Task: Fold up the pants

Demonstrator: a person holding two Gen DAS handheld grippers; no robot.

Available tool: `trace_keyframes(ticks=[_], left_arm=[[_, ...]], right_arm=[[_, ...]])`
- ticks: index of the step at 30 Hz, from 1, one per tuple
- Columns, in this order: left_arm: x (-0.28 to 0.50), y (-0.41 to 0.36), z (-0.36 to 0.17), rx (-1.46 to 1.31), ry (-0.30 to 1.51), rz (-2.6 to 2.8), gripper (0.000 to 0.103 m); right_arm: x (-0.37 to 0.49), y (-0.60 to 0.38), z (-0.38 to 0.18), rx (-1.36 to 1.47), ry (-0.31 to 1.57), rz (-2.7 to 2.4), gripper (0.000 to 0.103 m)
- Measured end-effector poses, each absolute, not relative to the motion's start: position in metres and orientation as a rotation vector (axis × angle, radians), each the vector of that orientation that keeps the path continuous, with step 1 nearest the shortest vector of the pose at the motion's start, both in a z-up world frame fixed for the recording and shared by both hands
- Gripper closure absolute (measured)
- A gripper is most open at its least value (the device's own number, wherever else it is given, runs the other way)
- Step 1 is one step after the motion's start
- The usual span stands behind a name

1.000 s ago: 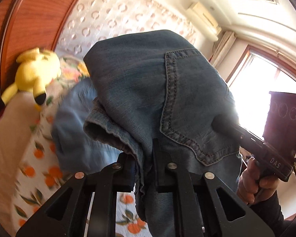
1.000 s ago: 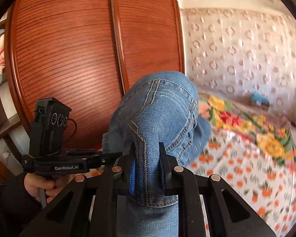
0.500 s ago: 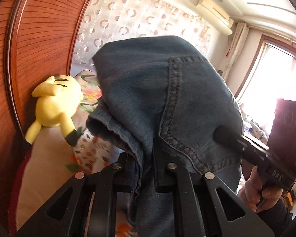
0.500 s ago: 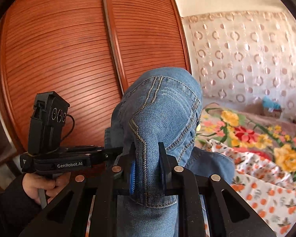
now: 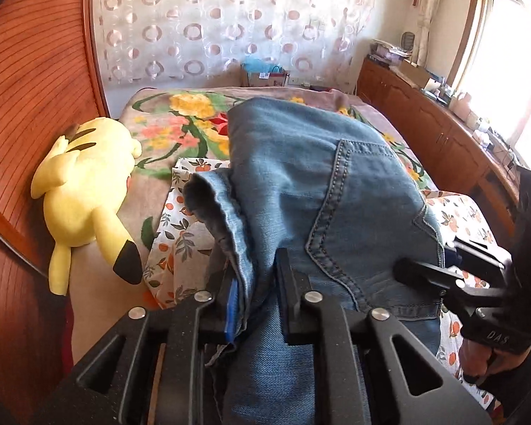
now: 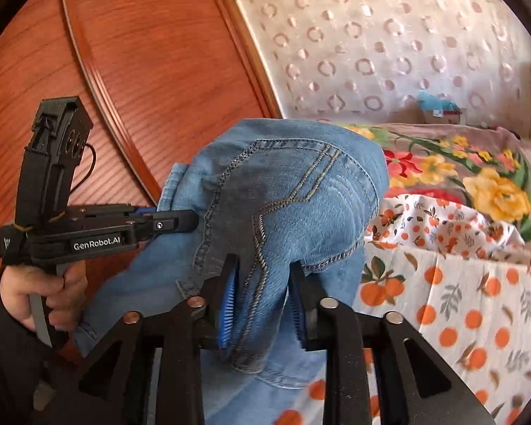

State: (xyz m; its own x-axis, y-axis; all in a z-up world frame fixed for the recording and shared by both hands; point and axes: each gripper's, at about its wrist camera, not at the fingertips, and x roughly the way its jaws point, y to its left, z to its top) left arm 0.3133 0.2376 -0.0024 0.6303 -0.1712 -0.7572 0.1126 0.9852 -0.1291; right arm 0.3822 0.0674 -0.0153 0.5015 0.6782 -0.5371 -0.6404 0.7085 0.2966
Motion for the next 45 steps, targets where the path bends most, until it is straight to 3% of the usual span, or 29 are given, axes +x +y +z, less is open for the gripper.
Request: trace_keyframes(ticks=[4, 9, 14, 28, 45], left_arm=[[0.307, 0.258, 0.006, -0.116, 0.873, -0.137, 0.075], [0.279, 0.265, 0.021, -0.115, 0.810, -0.096, 0.060], [0.253, 0.251, 0.027, -0.113, 0.750, -0.123, 0.060], [0.219, 0.236, -0.029, -0.108, 0.798, -0.097, 0.060], [0.183, 0.190, 0.013, -0.052, 0.682, -0.088, 0.058]], right_arm=[[0.391, 0.059, -0.010, 0.036, 0.712, 0.800, 0.056], [0.406, 0.056, 0.011, 0.030, 0.656, 0.775, 0.055], [0.389, 0.050, 0.036, -0.007, 0.518, 0.699, 0.055], [0.463, 0.081, -0.006, -0.124, 0.658, 0.722, 0.050], [0.315, 0.012, 0.016, -0.084, 0.578, 0.690, 0.050]])
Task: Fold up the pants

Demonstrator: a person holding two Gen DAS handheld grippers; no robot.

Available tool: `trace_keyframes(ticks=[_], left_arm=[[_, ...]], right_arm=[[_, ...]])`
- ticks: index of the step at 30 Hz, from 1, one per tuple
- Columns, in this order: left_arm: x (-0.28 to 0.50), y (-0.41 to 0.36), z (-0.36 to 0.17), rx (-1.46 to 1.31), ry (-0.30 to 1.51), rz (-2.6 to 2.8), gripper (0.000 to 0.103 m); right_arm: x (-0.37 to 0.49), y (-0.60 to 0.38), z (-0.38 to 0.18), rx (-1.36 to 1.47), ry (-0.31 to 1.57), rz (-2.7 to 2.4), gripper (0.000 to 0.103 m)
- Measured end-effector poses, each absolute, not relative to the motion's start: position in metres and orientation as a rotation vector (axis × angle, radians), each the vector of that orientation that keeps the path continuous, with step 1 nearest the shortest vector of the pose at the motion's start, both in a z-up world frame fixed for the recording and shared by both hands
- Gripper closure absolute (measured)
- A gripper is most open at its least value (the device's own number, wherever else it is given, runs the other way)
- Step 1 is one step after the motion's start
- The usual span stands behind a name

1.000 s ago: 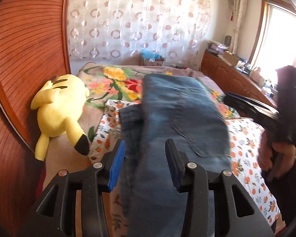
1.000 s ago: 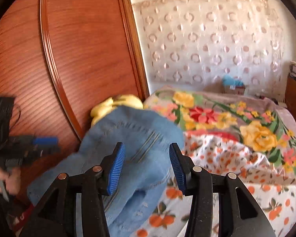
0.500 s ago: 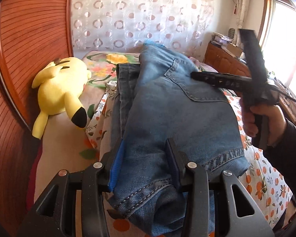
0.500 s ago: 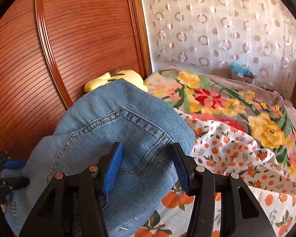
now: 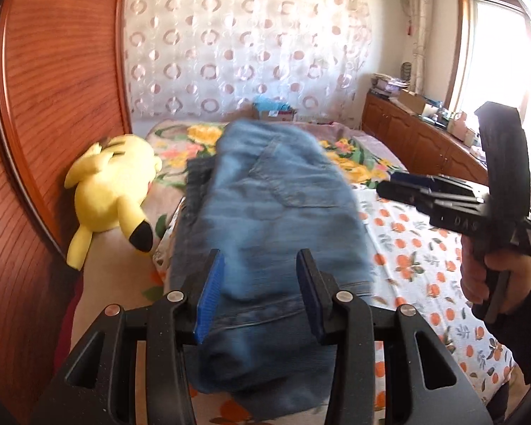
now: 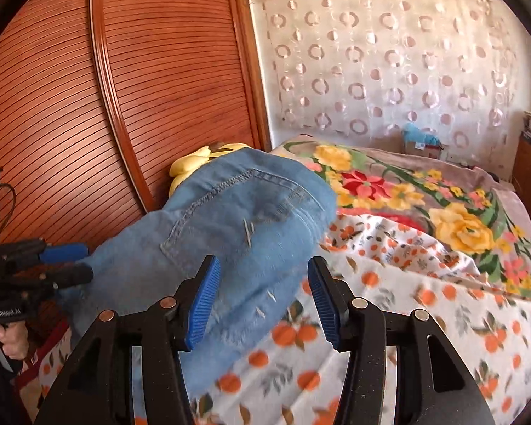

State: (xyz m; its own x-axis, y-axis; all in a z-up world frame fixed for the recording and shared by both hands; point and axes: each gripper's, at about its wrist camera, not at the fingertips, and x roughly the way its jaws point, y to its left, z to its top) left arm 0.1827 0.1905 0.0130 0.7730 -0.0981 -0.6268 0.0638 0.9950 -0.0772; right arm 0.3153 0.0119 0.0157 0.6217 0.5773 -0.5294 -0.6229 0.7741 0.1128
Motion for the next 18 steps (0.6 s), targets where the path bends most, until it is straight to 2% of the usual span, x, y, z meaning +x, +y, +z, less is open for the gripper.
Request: trace_keyframes(ticks=[2, 4, 5, 6, 8, 10, 12, 18], left_arm=[[0.179, 0.180, 0.018, -0.054, 0.664, -0.106, 0.052], [0.176, 0.168, 0.023, -0.056, 0.649, -0.126, 0.051], [0.175, 0.162, 0.025, -0.053, 0.644, -0.137, 0.046], [0.174, 0.155, 0.026, -0.051, 0.638, -0.148, 0.035], [0.171, 0.143, 0.029, -0.053, 0.612, -0.168, 0.023], [0.169, 0.132, 0.031, -0.044, 0.604, -0.175, 0.022], [0.169, 0.121, 0.033, -0.041, 0.604, -0.180, 0.017], [0.161, 0.089, 0.046, -0.038, 0.569, -0.210, 0.017]], right_arm=[[0.294, -0.002, 0.024, -0.081, 0.569, 0.674, 0.050], [0.276, -0.019, 0.030, -0.070, 0.560, 0.660, 0.050], [0.267, -0.027, 0.032, -0.067, 0.557, 0.652, 0.050], [0.259, -0.033, 0.034, -0.064, 0.553, 0.642, 0.050], [0.244, -0.048, 0.037, -0.060, 0.549, 0.625, 0.050], [0.229, -0.061, 0.041, -0.060, 0.543, 0.604, 0.049], [0.217, -0.069, 0.044, -0.060, 0.535, 0.586, 0.049], [0.179, -0.095, 0.058, -0.054, 0.511, 0.524, 0.043]])
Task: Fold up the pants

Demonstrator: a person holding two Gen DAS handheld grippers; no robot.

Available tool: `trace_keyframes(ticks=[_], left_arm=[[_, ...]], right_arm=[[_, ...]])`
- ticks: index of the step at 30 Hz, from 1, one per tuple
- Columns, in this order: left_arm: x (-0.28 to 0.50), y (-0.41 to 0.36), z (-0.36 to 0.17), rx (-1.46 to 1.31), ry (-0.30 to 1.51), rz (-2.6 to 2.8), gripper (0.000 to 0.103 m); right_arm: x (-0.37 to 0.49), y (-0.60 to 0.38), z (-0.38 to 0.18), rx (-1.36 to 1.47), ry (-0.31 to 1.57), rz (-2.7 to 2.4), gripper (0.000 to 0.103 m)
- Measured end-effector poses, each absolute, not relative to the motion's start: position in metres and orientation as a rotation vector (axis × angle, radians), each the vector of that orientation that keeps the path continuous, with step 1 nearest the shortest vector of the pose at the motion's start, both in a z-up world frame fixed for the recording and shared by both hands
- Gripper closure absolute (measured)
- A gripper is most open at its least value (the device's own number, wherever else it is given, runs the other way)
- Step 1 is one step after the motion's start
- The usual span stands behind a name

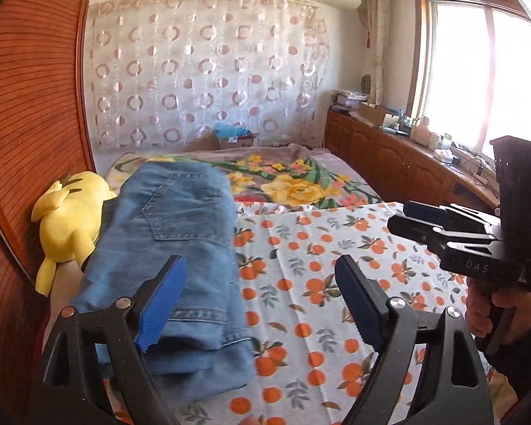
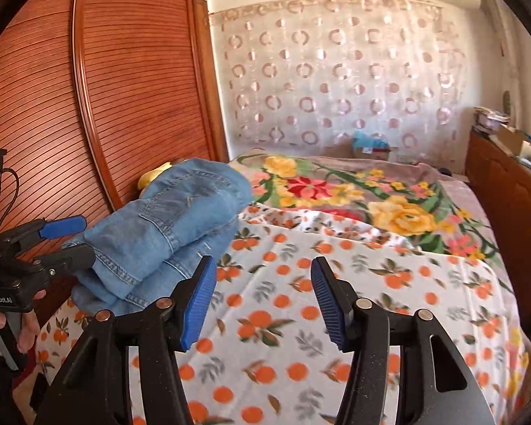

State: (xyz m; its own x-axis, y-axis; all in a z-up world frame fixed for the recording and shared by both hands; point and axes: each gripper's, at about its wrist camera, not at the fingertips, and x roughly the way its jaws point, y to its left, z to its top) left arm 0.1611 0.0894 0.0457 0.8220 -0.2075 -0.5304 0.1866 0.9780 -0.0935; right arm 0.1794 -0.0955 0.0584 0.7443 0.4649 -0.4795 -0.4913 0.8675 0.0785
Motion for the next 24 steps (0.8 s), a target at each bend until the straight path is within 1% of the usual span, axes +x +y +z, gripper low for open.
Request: trace_keyframes(ticks=[2, 8, 12, 18, 24], left_arm=[[0.156, 0.082, 0.051, -0.047, 0.549, -0.228, 0.016], [0.141, 0.055, 0.067, -0.002, 0.514, -0.242, 0.016], [0.125, 0.044, 0.081, -0.022, 0.476, -0.253, 0.016], [0.106, 0.031, 0.099, 0.018, 0.445, -0.172, 0.016], [0.085, 0.019, 0.107, 0.021, 0.422, -0.169, 0.016]], right_arm=[[0.165, -0.104, 0.064, -0.048, 0.497, 0.504, 0.037], [0.123, -0.118, 0.077, -0.050, 0.443, 0.469, 0.030], [0.095, -0.125, 0.083, -0.044, 0.411, 0.450, 0.028], [0.058, -0.138, 0.091, -0.028, 0.364, 0.427, 0.026], [0.031, -0.149, 0.094, -0.001, 0.342, 0.390, 0.024]])
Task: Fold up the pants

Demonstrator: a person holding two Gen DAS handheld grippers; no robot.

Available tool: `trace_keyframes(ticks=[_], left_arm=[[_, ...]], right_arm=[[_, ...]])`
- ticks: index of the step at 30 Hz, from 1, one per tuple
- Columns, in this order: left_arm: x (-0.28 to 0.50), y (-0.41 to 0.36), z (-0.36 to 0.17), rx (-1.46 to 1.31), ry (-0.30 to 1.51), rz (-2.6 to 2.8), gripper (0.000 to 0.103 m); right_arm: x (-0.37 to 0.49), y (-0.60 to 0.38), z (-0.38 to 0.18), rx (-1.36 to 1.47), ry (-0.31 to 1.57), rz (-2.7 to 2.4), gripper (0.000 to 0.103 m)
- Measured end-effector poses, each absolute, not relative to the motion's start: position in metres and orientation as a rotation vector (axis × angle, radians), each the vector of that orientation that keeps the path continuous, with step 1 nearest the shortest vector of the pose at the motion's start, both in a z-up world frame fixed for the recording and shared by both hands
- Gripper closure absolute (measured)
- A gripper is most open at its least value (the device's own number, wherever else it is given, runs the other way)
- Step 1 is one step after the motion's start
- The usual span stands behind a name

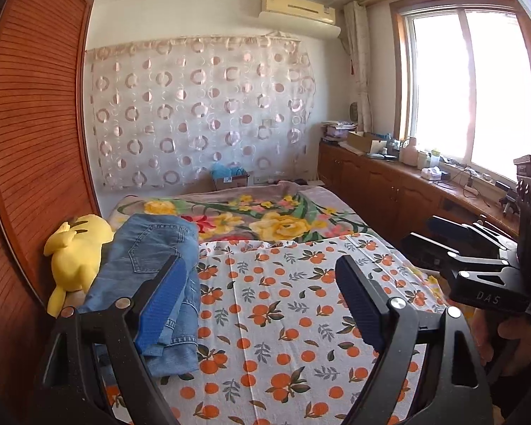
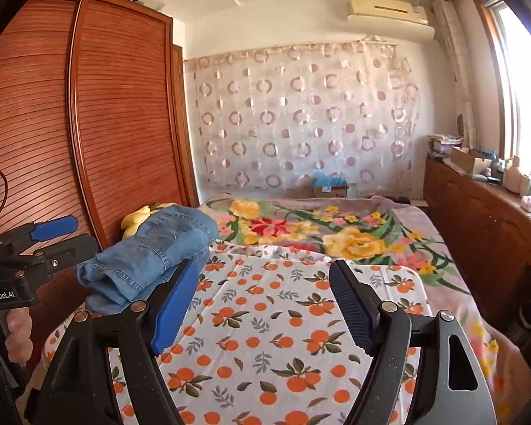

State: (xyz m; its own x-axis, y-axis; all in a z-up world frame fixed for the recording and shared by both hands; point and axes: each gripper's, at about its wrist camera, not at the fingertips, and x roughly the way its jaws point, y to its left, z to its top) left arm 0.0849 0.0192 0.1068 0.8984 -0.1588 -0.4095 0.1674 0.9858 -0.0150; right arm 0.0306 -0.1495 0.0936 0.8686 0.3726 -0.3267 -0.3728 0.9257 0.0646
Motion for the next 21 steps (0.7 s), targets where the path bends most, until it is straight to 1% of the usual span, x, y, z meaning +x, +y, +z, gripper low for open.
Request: trace_keyframes(ticks=[12, 21], left_arm=[[0.047, 0.012, 0.112, 0.032, 0.386, -0.110, 0.016], [0.032, 0.016, 0.092, 0.031, 0.413, -0.084, 0.016]], right_arm=[[-0.015, -0.158, 0.095, 0.002, 0.303, 0.326, 0.023], [-0.029, -0.154, 0.084, 0.000, 0.319, 0.291, 0.023]])
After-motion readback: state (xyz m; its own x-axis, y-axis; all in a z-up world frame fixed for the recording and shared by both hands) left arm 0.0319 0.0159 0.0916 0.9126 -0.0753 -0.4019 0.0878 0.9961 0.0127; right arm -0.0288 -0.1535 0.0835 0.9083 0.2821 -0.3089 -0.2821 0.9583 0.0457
